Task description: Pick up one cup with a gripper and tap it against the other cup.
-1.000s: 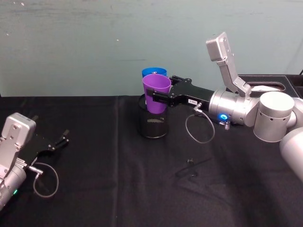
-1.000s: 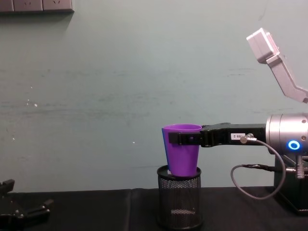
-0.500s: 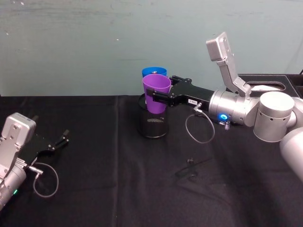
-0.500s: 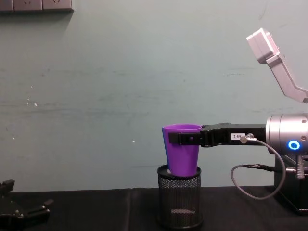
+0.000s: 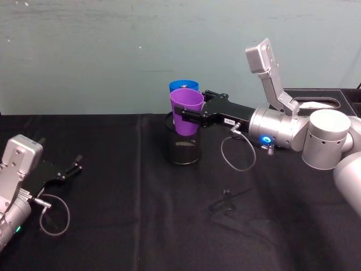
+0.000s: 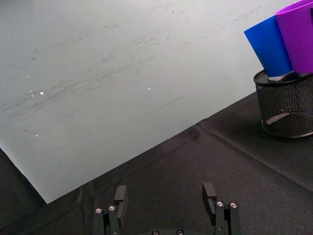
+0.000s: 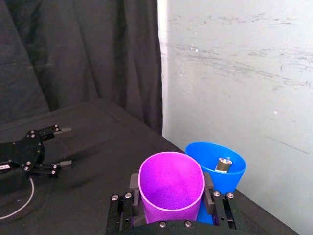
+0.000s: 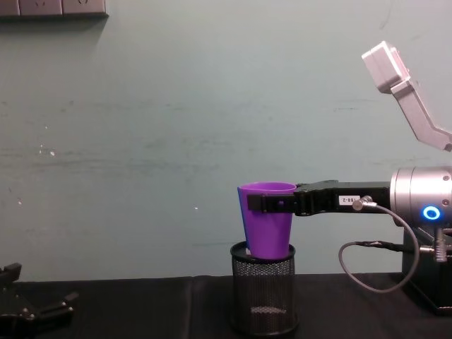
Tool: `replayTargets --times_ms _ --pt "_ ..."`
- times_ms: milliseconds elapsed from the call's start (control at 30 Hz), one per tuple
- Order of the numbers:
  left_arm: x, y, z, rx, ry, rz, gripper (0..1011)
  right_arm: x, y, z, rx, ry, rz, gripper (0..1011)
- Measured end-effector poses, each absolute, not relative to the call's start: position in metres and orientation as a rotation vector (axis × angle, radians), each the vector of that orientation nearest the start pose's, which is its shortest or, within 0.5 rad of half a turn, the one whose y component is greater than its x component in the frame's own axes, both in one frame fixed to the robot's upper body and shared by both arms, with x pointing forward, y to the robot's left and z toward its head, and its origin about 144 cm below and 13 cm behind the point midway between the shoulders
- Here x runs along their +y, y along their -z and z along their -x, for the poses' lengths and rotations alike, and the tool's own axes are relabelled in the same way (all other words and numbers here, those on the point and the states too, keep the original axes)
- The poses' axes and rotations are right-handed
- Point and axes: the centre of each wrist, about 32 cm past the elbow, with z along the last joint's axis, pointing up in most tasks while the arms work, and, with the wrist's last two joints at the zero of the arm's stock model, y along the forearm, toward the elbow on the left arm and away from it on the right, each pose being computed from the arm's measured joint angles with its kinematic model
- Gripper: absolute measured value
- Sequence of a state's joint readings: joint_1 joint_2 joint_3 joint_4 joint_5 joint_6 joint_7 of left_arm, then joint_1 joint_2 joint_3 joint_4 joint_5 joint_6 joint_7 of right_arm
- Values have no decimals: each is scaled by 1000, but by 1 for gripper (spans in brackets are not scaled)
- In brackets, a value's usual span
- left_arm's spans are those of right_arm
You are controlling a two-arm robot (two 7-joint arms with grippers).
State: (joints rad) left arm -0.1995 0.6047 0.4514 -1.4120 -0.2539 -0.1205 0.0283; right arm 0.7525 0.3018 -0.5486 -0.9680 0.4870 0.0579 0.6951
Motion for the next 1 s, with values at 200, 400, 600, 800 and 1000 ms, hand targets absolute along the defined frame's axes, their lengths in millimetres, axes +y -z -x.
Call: replayTargets --times_ms 200,400,600,800,1000 --pt "310 -1140 -489 -285 -1248 -304 1000 -236 -1233 -638 11 633 109 736" --pt "310 -1140 -489 -285 -1248 -304 1000 -236 -1233 -638 11 633 109 735" --pt "310 -1140 -489 -285 -1248 -305 1000 -236 -1233 -638 11 633 109 736" --pt "310 -1140 -489 -285 -1248 -305 1000 -236 -1233 -638 11 633 109 735" --pt "310 -1140 -489 -285 -1248 -304 1000 -236 -1233 -638 11 633 109 735"
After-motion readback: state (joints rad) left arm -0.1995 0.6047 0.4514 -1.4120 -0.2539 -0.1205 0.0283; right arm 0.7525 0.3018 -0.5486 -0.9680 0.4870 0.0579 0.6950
